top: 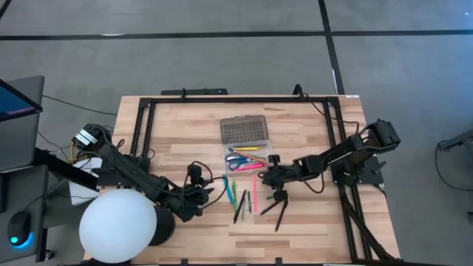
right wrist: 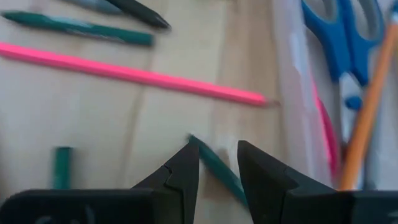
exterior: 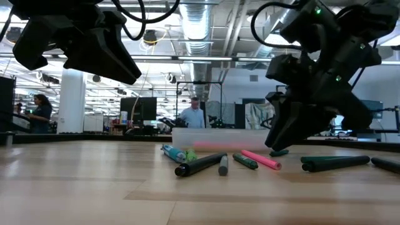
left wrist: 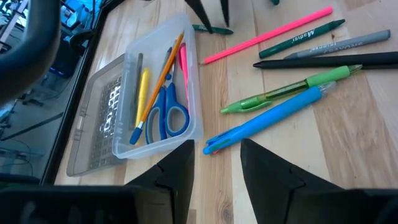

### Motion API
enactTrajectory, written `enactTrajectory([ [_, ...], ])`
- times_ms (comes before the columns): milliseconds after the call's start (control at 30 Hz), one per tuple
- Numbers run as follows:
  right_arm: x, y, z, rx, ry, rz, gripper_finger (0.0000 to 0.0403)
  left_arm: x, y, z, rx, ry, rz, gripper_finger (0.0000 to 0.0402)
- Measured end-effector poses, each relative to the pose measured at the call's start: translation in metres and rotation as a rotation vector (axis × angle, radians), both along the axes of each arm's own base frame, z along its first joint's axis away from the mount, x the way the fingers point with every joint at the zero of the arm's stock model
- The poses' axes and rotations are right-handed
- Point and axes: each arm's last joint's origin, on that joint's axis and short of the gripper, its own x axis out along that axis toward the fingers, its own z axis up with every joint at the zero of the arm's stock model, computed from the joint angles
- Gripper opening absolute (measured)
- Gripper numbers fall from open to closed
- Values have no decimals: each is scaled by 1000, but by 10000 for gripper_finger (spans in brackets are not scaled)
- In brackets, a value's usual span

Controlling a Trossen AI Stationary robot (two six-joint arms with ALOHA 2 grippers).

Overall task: Pick & place school supplies into a supply box
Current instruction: Put the green crayon into the supply box

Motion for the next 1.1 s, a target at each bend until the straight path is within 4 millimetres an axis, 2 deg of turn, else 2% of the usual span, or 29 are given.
enactTrajectory([
  [367,-3,-3,-3,4,43,-55,102,0,0,0,-1,0,0,125],
  [867,-10,-4,-6,104,127,-192,102,0,0,0,-1,0,0,125],
  [1100,-13,-4,-6,145,178,-233,79,0,0,0,-1,1,0,125],
])
